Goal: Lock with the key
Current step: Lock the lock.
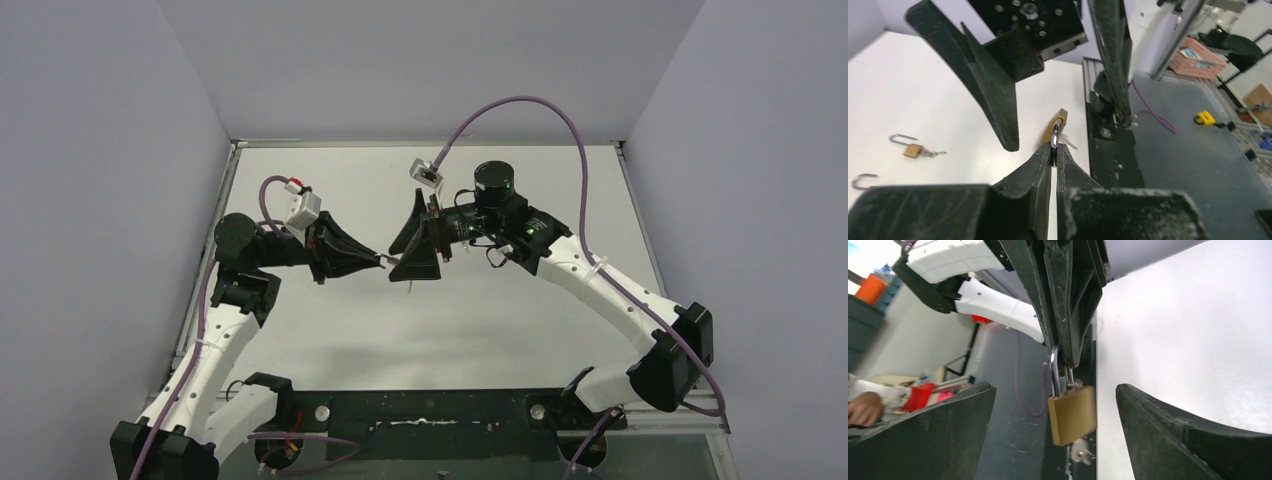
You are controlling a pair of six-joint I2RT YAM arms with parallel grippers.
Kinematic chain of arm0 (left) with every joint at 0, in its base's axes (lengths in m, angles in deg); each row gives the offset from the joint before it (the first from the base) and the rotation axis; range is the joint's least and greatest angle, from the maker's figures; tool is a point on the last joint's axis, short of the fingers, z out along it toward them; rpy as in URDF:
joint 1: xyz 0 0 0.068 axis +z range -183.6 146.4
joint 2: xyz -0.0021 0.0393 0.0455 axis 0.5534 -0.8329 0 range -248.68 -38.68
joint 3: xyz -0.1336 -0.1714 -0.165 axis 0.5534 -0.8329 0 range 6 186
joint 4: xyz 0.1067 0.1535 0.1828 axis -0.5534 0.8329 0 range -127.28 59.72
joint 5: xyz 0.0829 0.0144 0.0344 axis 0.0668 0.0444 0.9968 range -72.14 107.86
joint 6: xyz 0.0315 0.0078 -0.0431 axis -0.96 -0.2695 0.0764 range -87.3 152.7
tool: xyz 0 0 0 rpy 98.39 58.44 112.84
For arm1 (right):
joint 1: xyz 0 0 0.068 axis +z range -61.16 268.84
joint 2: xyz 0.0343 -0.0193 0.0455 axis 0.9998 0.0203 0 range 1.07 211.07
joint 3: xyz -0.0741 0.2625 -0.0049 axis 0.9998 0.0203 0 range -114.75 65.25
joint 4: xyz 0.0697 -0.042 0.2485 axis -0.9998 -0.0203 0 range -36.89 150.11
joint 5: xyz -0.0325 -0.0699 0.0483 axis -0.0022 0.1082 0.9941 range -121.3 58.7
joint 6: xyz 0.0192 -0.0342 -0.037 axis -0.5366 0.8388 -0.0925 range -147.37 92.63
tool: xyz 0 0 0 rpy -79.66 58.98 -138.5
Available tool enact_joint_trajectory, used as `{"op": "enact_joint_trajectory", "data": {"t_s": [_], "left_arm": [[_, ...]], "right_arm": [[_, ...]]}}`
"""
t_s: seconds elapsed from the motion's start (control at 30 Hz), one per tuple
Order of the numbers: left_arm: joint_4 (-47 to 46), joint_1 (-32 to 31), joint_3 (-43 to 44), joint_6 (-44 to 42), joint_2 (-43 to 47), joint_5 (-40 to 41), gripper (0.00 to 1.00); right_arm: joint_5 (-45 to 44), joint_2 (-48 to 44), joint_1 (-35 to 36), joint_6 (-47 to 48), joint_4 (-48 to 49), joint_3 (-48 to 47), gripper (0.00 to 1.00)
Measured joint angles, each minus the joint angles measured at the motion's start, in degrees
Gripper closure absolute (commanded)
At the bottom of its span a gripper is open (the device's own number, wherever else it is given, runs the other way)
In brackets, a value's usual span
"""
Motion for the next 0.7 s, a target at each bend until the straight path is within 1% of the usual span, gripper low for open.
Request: {"op": "enact_joint_trajectory", "data": {"t_s": [0.13, 0.2, 0.27, 0.4, 0.47, 0.53, 0.7], "left_arm": [[-9.18, 0.02, -0.81, 6.03, -0.13, 6.69, 1.0], [-12.17, 0.0, -1.9, 7.52, 0.31, 10.23, 1.0], [-14.23, 0.0, -3.43, 8.59, 1.09, 14.45, 1.0], [-18.84, -0.83, -5.97, 9.33, 2.14, 23.52, 1.0], [-22.27, -1.92, -8.0, 9.62, 2.45, 29.07, 1.0], [-26.23, -3.56, -10.23, 9.68, 2.25, 35.43, 1.0], [-35.76, -7.45, -13.35, 8.94, -0.87, 47.04, 1.0]], "right_arm": [[-4.44, -0.04, -0.72, 8.87, -9.18, -6.36, 0.0], [-6.43, -0.85, -1.9, 10.99, -9.88, -7.26, 0.0], [-9.11, -2.89, -4.0, 11.3, -8.28, -6.14, 0.0], [-13.99, -9.94, -7.91, 10.29, 3.28, 2.14, 0.0], [-13.99, -11.69, -8.55, 9.86, 8.72, 4.66, 0.0], [-12.72, -11.54, -8.94, 8.85, 15.65, 5.4, 0.0], [-7.93, -7.61, -9.66, 3.34, 36.94, 7.08, 0.0]]}}
